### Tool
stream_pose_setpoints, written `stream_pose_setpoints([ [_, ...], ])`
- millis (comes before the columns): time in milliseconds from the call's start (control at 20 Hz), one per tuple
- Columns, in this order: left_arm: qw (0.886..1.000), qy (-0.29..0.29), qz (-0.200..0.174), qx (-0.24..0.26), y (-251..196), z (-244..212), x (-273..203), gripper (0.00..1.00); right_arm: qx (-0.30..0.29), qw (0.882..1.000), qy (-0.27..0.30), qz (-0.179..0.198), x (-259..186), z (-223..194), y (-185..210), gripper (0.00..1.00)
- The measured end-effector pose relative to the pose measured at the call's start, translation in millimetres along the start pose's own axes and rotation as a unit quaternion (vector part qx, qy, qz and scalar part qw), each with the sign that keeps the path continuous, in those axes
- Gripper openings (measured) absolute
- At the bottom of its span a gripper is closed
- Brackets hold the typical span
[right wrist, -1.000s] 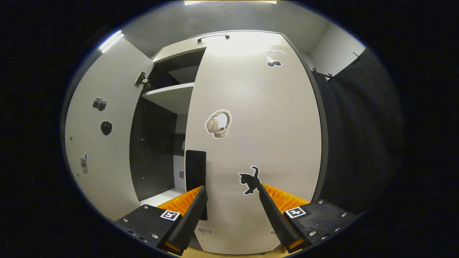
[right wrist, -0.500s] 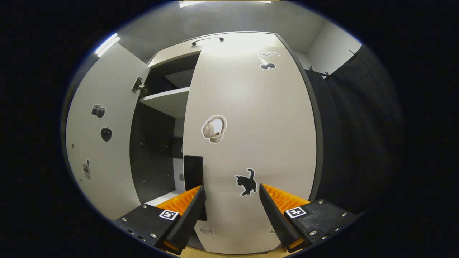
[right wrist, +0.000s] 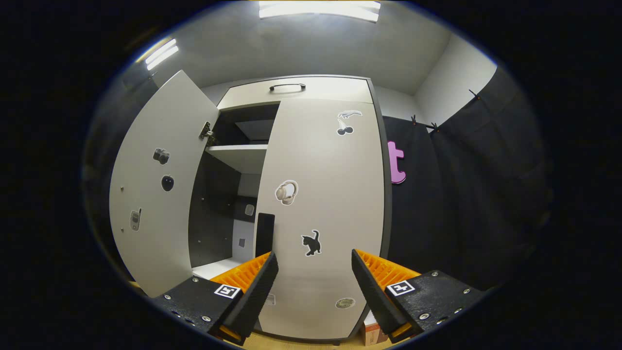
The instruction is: Grab one shoe with the right hand and put it into the shoe cabinet, grab the other shoe with the left hand and put it into the shoe cabinet; then close the right door with the right hand and the left door with the left hand.
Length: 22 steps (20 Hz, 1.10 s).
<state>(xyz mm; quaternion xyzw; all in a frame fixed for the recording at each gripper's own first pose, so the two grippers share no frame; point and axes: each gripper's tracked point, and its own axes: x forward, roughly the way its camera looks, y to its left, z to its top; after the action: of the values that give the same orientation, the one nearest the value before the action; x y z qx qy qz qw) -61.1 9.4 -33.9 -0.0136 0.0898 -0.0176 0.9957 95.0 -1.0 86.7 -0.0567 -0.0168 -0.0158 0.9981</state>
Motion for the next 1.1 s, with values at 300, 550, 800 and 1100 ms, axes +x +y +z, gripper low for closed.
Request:
stream_pose_setpoints([
  [300,1.000,-0.005,-0.004,-0.001,-6,8,0,0.96,0.004,1.000,0.022,-0.004,-69,-54,9,0.94],
  [550,1.000,-0.018,0.000,-0.014,-7,18,-3,0.99,0.022,0.998,0.063,-0.011,-111,-109,16,0.94],
  [800,0.995,-0.074,0.050,-0.042,43,88,-8,0.97,0.005,0.999,0.048,-0.016,-117,-107,11,0.94],
  [1100,0.978,-0.115,0.168,-0.040,171,180,-10,0.97,0.000,0.999,0.047,-0.013,-117,-105,10,0.94],
])
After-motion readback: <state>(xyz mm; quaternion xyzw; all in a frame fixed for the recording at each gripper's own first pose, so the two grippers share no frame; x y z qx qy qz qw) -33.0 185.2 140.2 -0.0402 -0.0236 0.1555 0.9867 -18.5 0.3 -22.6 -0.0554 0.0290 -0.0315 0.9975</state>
